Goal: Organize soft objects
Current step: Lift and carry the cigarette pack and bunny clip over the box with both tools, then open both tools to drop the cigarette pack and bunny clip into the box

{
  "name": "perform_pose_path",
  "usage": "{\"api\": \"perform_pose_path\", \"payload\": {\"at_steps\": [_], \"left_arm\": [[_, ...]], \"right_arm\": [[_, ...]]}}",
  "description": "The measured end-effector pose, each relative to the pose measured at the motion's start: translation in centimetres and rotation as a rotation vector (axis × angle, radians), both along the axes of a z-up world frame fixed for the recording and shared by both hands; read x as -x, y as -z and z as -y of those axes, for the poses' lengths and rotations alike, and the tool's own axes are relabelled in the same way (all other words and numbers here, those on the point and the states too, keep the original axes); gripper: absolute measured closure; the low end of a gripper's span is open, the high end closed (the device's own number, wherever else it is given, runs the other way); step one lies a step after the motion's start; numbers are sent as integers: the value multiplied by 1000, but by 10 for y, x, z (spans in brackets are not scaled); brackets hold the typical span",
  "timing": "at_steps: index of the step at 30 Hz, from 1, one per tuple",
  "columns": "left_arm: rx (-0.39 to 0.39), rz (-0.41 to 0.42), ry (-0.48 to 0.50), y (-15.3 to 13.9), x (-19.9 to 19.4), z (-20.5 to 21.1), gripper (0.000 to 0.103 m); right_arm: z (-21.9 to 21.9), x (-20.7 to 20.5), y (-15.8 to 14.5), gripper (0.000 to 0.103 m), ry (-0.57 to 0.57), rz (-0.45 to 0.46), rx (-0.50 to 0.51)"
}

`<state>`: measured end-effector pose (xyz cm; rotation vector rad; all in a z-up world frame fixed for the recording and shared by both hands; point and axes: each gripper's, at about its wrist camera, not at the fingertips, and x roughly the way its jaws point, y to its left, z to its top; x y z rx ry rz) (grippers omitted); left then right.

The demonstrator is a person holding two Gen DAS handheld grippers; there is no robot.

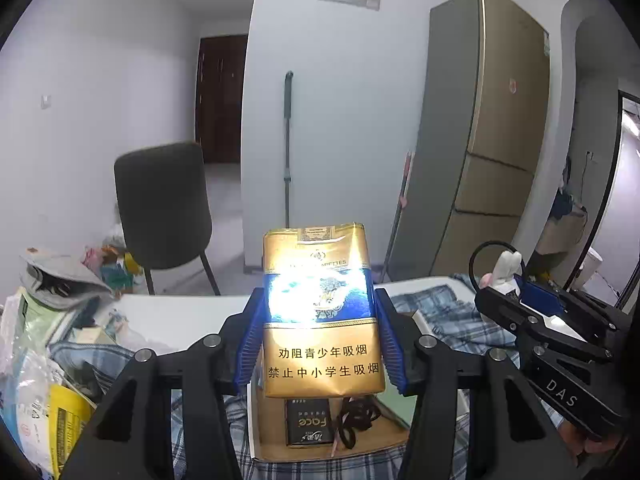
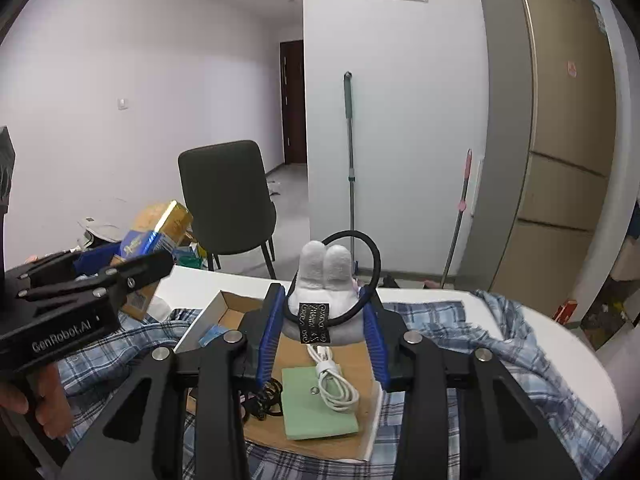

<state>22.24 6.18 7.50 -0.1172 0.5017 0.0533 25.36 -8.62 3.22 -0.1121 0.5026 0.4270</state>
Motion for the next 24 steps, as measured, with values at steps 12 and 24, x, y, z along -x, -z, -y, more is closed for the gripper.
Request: {"api": "perform_pose_path", "payload": {"at_steps": [12, 24], "left_arm": [[20, -135, 40, 55, -33, 0, 48], [-12, -207, 37, 83, -48, 0, 48]], "right_arm": [[-19, -14, 36, 66, 11, -47, 102], [-22, -23, 78, 63, -20, -151, 129]]}}
